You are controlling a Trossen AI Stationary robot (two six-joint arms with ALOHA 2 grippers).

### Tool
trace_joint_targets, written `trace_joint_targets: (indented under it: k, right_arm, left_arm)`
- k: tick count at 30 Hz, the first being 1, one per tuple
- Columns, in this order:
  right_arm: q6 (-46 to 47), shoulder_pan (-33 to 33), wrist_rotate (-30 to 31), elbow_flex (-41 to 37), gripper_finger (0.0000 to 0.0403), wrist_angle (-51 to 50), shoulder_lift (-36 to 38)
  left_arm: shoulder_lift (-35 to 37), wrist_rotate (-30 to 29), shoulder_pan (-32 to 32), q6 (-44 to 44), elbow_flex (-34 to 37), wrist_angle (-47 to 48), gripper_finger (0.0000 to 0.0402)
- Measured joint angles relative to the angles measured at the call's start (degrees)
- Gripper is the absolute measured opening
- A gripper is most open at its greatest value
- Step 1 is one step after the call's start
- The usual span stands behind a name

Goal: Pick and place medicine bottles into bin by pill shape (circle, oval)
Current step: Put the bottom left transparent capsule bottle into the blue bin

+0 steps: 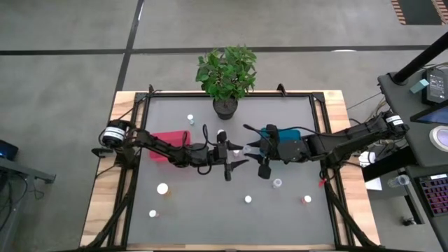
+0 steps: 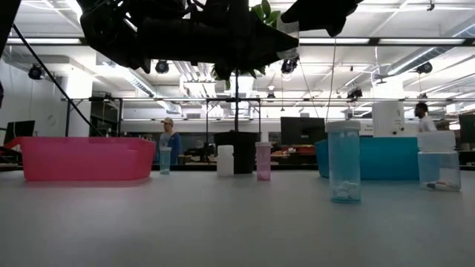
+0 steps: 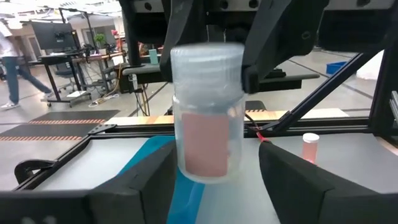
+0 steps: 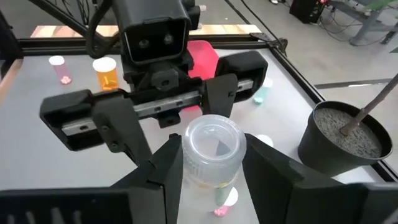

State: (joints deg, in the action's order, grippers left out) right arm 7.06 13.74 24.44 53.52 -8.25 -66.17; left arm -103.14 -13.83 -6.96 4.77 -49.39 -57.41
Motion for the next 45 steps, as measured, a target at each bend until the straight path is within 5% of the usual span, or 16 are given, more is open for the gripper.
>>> trace_joint_targets:
  k: [18,27,45]
  right_arm:
    - [6.1,-0.1,9.4,-0.9,0.0134,-13.1,3.4]
    - [15.0,-0.8,15.0,-11.2,0.0134,-13.8,9.2]
    - [26.1,-12.0,15.0,-35.6,0.0134,10.9,12.5]
  left_arm:
    - [0.2,0.1,-0.2,0.6,0.3,1.5,0.0246]
    - [0.8,0.1,-0.2,0.6,0.3,1.4,0.0246]
    - [0.9,0.0,-0.2,0.5,0.3,1.3,0.0246]
